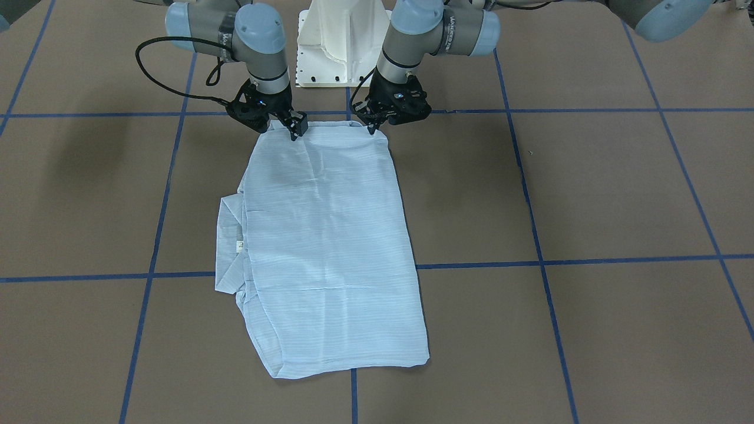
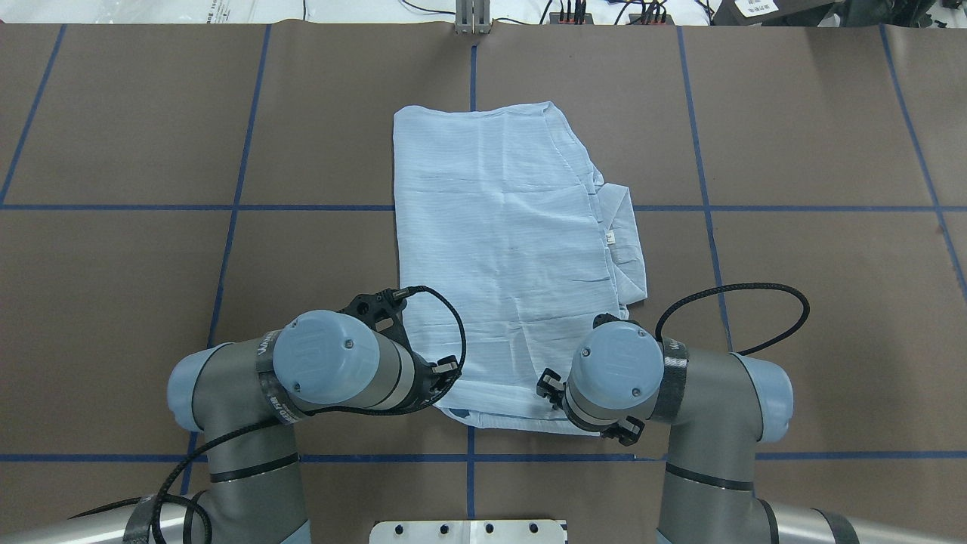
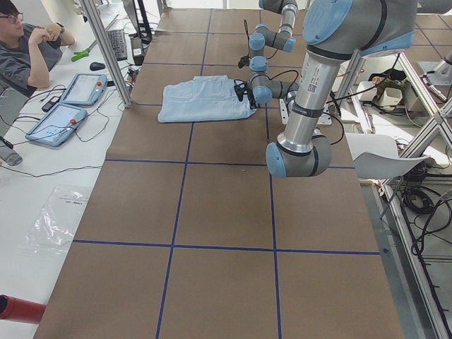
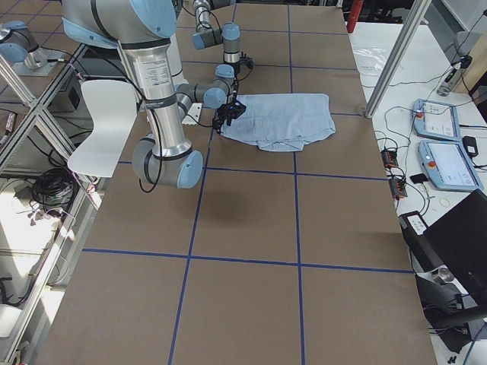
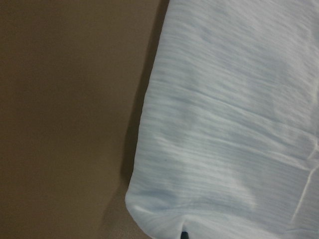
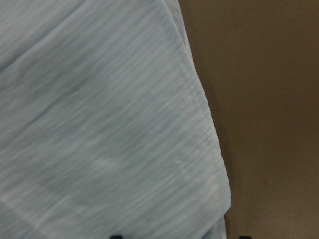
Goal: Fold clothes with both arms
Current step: 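Grasp the near edge of the folded shirt with both grippers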
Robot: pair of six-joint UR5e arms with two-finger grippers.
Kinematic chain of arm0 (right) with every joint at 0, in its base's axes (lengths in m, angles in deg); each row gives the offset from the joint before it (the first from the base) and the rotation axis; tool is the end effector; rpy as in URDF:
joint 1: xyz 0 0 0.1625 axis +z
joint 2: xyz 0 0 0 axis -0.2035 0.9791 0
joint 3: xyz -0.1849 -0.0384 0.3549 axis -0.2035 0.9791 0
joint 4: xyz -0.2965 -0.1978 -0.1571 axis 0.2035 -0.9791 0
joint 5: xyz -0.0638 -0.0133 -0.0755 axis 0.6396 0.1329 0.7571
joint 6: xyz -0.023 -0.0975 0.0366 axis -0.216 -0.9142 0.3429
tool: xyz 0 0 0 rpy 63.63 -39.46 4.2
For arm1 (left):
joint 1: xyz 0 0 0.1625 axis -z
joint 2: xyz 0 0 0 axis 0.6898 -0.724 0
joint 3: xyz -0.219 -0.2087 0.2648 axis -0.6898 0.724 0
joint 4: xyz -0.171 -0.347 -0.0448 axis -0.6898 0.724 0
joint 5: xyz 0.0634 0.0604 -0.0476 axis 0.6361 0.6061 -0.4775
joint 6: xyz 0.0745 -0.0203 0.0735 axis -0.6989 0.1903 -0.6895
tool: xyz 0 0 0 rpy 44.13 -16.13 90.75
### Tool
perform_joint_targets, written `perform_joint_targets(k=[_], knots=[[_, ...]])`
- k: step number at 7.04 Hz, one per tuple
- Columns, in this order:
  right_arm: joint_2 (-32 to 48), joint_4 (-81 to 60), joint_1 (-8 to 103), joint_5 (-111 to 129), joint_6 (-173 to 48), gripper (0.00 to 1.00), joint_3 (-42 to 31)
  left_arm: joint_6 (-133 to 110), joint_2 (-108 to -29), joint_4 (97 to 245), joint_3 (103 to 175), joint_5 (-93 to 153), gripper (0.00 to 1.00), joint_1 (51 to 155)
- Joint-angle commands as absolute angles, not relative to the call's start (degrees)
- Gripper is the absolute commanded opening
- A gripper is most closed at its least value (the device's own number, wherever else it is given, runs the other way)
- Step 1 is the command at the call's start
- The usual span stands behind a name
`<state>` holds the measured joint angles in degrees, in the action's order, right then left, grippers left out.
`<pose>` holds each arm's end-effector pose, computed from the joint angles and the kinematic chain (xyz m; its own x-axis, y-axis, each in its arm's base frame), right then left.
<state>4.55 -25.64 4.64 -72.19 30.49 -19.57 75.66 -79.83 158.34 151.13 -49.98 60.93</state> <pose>-0.5272 -0.2673 0.3126 0.6643 0.5307 0.5264 -0.3717 0.8455 -0.3834 0.5512 -0.2889 0.2244 0.4712 -0.3577 -0.8062 0.2297 0.9323 -0.2794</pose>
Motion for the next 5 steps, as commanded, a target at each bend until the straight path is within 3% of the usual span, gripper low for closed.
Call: perform_joint_targets(k=[1,4,5], knots=[[4.55,-25.64,4.61,-72.22,30.47,0.26,-19.57,75.66,-79.74,158.41,151.07,-49.91,0.00,60.93],[4.47,-25.64,4.52,-72.13,30.47,0.00,-19.57,75.57,-79.74,158.33,150.98,-49.82,0.00,60.93],[4.47,-25.64,4.61,-72.05,30.56,0.00,-19.65,75.57,-79.74,158.41,150.98,-49.82,0.00,60.93]])
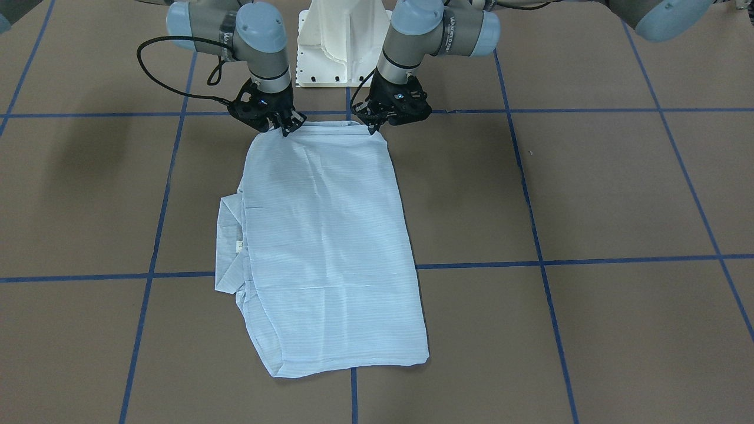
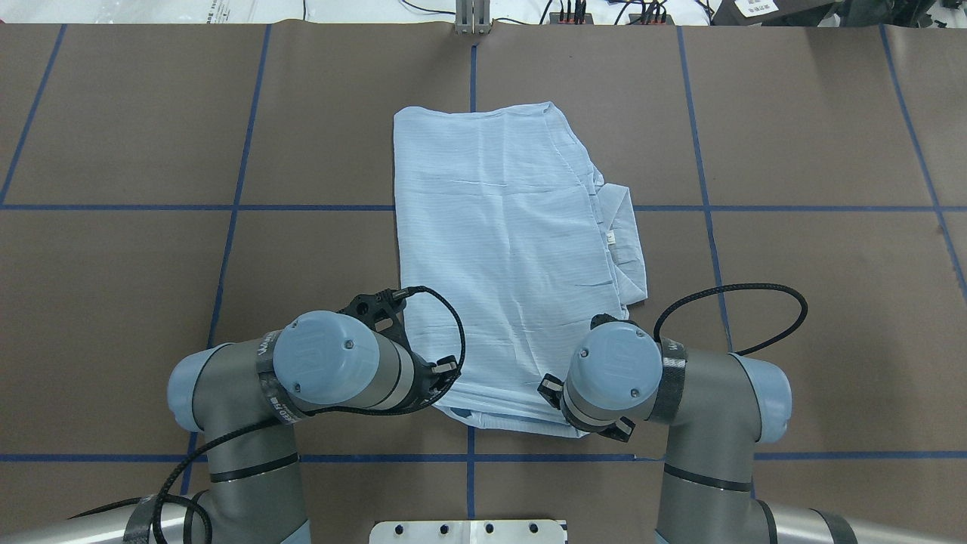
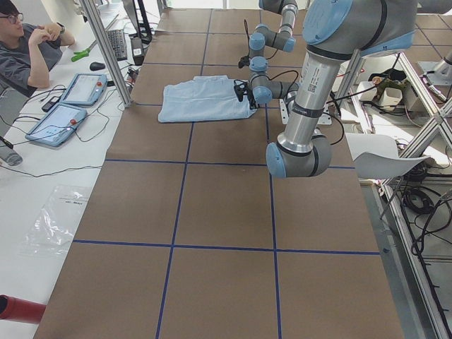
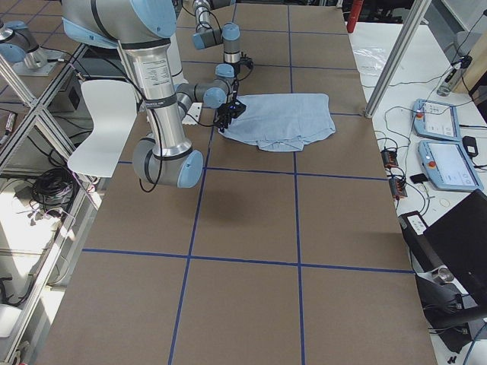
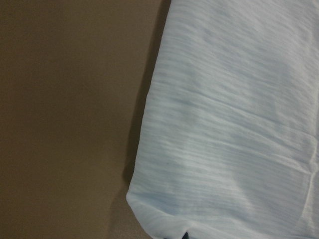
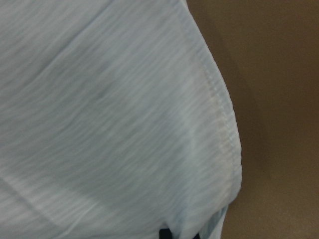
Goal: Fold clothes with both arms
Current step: 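Grasp the near edge of the folded shirt with both grippers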
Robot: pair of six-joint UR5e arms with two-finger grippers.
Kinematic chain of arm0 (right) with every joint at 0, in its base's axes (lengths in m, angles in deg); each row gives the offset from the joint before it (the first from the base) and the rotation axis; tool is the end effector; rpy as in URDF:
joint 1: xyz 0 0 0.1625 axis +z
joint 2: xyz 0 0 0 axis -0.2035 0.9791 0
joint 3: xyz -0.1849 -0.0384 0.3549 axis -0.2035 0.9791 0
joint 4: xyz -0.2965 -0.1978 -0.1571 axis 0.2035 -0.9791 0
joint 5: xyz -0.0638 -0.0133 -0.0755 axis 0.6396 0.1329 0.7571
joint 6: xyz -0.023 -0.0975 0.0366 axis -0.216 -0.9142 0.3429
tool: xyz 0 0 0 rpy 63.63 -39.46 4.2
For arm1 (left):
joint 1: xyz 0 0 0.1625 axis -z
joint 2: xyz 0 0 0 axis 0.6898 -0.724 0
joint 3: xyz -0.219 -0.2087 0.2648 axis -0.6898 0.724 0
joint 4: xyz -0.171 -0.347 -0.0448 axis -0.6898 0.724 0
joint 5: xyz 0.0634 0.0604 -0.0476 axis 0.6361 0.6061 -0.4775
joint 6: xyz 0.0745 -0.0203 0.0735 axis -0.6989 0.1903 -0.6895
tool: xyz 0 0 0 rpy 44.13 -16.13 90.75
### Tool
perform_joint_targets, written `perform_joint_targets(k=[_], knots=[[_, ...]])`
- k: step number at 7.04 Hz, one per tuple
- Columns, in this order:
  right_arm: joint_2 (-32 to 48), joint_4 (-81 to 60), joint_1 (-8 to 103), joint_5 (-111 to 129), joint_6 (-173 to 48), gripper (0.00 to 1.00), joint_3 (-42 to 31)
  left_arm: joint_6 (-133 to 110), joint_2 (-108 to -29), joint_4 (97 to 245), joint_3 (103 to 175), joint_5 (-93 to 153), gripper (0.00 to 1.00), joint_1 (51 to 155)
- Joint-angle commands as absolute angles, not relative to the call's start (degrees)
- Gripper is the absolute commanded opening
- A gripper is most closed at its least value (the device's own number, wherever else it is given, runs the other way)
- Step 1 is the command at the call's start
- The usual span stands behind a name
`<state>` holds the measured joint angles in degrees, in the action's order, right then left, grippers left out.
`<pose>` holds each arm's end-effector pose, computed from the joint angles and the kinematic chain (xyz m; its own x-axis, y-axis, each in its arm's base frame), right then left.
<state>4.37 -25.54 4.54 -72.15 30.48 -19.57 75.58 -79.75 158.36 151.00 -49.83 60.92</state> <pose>-0.5281 -0.2666 0.3106 0.6626 0.5287 0.5305 -0.3688 0.8468 -0.3833 0.5517 -0.2892 0.2262 0.4737 -0.3571 -0.8050 0.2319 0.9324 -0.2772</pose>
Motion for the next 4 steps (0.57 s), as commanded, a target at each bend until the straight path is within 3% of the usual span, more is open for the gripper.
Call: perform_joint_targets(k=[1,4], knots=[[4.29,-25.64,4.52,-70.74,30.64,0.00,-19.65,75.57,-79.74,158.33,150.98,-49.82,0.00,61.02],[4.03,-25.64,4.69,-70.81,30.47,0.00,-23.15,75.49,-79.48,158.06,151.94,-50.17,0.00,61.89]])
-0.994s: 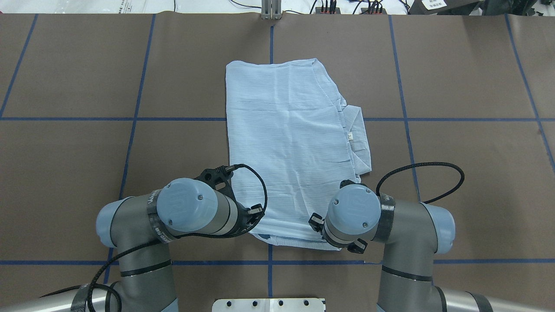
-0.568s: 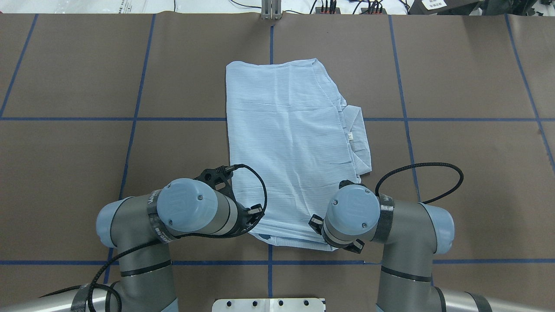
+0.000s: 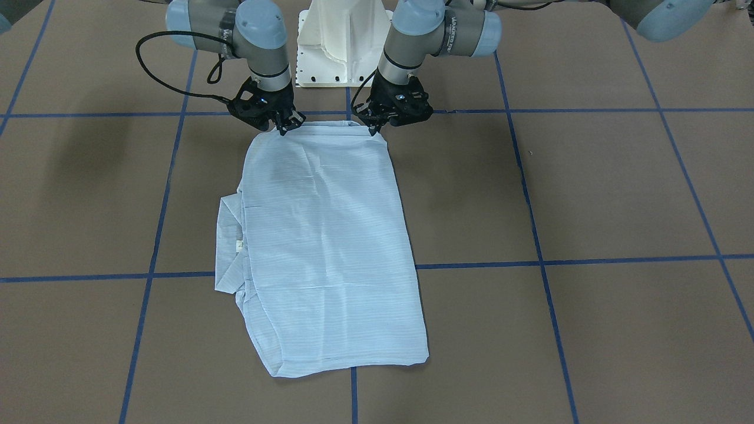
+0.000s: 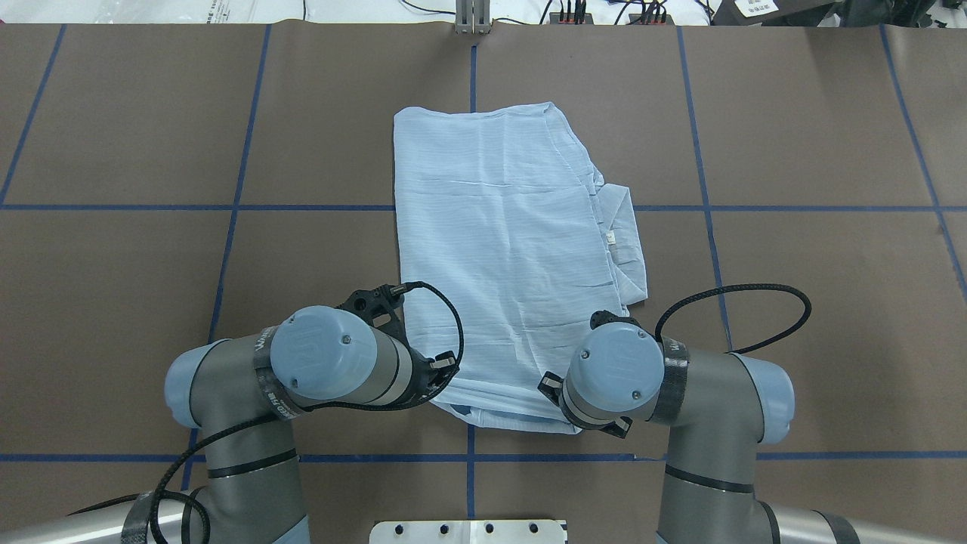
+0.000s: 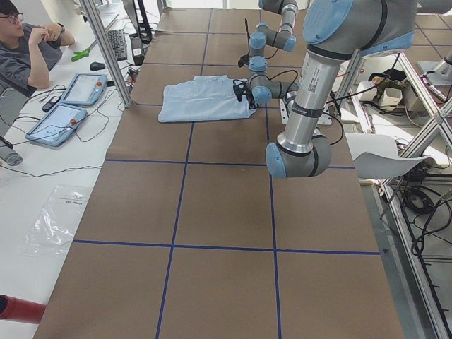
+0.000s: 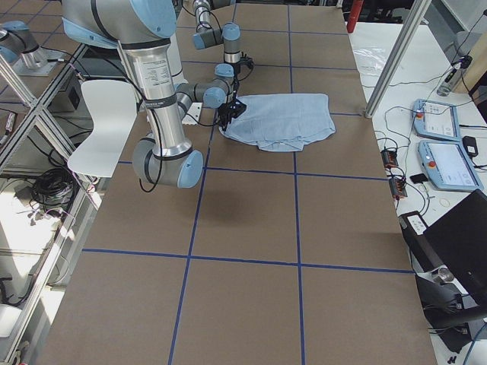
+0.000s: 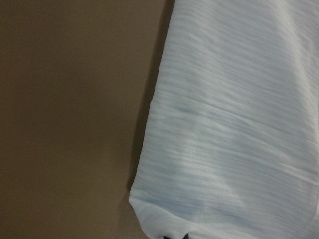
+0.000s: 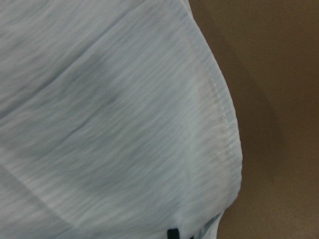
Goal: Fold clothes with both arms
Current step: 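Grasp the near edge of the folded shirt with both grippers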
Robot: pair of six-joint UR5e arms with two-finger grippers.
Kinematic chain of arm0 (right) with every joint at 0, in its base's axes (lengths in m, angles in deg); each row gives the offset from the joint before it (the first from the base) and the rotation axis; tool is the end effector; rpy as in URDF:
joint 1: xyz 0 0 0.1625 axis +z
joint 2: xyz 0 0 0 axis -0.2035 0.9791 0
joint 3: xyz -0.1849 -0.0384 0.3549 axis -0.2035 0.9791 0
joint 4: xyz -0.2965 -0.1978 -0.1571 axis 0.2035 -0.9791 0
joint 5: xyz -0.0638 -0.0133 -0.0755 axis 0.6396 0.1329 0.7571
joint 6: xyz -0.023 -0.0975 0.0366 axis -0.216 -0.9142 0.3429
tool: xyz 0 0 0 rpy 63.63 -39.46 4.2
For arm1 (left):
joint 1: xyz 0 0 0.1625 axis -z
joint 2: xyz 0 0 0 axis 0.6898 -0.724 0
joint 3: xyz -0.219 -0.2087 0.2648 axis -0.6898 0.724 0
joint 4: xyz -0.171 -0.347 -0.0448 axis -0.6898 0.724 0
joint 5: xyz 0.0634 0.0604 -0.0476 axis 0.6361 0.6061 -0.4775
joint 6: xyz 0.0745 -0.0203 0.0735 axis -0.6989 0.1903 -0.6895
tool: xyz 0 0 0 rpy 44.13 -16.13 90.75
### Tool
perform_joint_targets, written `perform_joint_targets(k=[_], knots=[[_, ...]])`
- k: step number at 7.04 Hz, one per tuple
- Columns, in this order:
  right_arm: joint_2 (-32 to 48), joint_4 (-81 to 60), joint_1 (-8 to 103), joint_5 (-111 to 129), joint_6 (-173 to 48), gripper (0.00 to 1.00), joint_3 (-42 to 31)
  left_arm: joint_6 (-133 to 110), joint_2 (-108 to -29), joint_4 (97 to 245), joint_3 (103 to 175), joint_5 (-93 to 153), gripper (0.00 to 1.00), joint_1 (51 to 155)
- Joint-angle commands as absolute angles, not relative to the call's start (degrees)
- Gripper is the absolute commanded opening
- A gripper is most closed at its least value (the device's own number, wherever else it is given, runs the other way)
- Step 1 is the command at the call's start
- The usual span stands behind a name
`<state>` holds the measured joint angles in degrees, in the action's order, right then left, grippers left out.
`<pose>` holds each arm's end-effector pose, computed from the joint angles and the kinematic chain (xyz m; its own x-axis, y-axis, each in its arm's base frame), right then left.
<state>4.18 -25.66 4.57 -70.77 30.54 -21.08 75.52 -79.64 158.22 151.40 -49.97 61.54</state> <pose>-0.5223 -0.2679 0.2984 0.6423 0.5261 0.5574 -0.3749 0.8500 -0.3701 0.5467 -0.2943 0.2248 0.4685 -0.3606 -0.8065 0.2388 0.9306 -0.2774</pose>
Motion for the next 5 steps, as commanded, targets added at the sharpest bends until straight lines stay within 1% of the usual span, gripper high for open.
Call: perform_joint_targets(k=[1,3,5], knots=[[4.29,-25.64,4.87,-71.08,30.56,0.00,-25.26,75.40,-78.87,156.41,154.56,-50.26,0.00,61.98],[4.55,-25.64,4.87,-71.43,30.47,0.00,-28.43,73.48,-78.16,149.05,161.23,-52.18,0.00,61.90],[4.55,-25.64,4.87,-75.62,31.77,0.00,-34.12,73.46,-77.11,142.27,169.13,-54.04,0.00,61.46]])
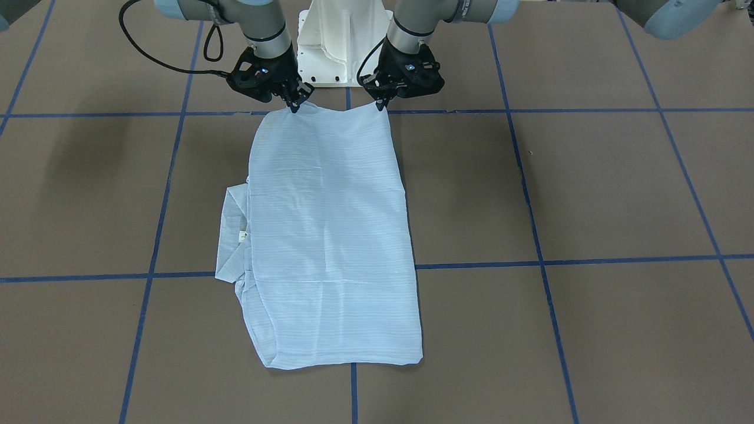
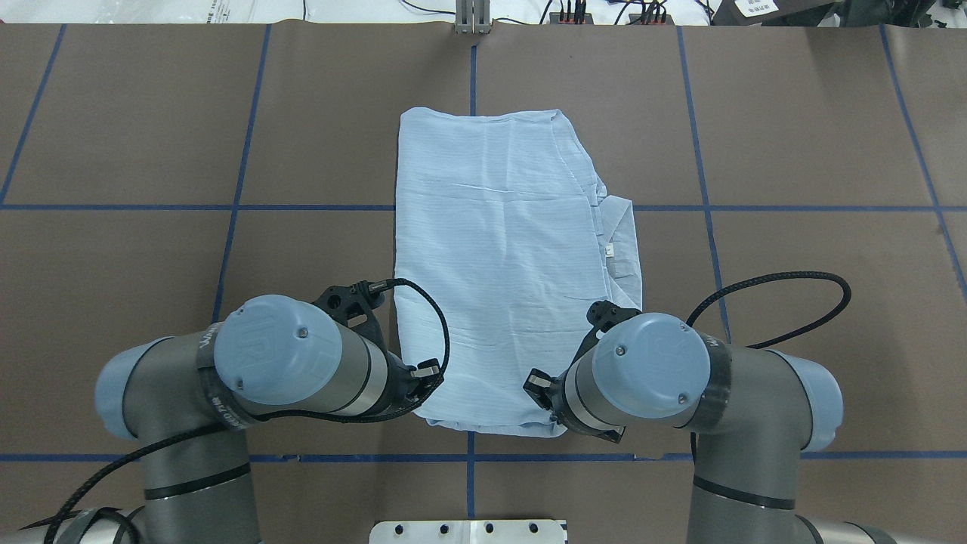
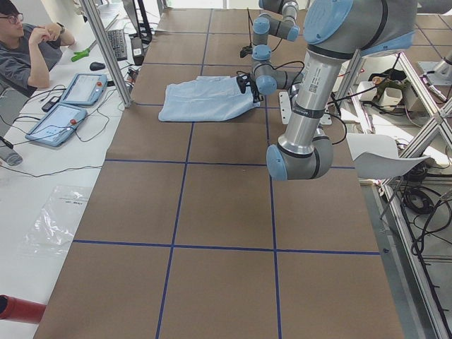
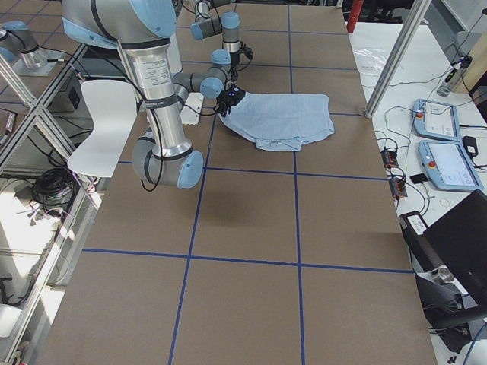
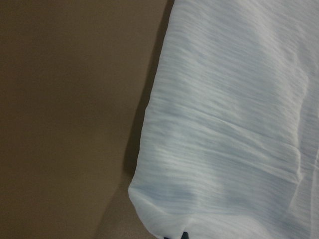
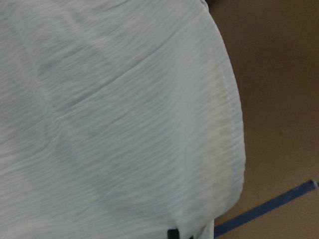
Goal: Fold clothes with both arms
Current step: 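Lift the near edge with both grippers and fold it away from the robot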
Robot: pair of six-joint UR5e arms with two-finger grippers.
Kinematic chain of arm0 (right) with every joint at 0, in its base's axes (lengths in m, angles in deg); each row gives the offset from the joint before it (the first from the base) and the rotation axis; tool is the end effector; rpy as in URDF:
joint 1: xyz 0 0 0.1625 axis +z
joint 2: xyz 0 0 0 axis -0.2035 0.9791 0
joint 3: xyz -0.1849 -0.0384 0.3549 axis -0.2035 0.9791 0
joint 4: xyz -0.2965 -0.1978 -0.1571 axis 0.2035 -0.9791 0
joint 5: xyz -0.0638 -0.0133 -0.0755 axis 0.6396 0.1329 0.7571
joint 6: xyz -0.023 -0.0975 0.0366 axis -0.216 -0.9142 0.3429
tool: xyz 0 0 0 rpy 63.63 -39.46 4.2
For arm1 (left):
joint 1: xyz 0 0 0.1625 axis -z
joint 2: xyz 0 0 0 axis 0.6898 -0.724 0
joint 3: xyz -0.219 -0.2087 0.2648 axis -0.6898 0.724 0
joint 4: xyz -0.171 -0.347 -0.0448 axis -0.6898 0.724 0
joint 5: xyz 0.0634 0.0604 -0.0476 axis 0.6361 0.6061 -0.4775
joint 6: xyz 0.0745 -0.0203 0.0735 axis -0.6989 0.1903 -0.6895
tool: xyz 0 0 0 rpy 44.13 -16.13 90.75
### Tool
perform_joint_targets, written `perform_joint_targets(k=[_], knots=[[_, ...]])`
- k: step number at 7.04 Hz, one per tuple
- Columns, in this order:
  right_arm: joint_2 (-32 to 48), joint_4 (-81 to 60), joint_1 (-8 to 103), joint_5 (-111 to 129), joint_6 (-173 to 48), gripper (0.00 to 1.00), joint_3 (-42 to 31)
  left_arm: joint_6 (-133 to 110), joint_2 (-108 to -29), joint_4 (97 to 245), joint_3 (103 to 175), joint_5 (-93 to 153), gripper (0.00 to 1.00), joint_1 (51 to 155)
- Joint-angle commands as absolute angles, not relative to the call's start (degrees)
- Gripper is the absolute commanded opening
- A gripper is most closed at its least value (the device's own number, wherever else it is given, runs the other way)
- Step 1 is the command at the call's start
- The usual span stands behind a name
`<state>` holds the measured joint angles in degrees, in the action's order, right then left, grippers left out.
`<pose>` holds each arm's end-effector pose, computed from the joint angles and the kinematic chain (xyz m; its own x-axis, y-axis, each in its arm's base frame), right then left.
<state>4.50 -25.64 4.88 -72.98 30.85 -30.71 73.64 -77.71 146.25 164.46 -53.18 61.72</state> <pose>-0.4782 -0.2538 0.2347 0.5515 0.5053 0.6637 -0.2951 0.8624 -0.4113 0.4843 -0.2698 0.1869 0.4945 -0.3354 -0.8019 0.1830 0.9420 -0.2812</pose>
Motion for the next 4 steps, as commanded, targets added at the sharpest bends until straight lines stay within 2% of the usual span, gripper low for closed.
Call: perform_joint_targets(k=[1,4], knots=[[4.29,-25.55,4.61,-77.65,32.13,0.00,-36.94,73.46,-77.54,137.46,173.35,-55.17,0.00,61.28],[3.59,-25.29,4.00,-86.00,32.40,0.00,-42.84,73.99,-77.63,130.68,179.86,-61.07,0.00,59.19]])
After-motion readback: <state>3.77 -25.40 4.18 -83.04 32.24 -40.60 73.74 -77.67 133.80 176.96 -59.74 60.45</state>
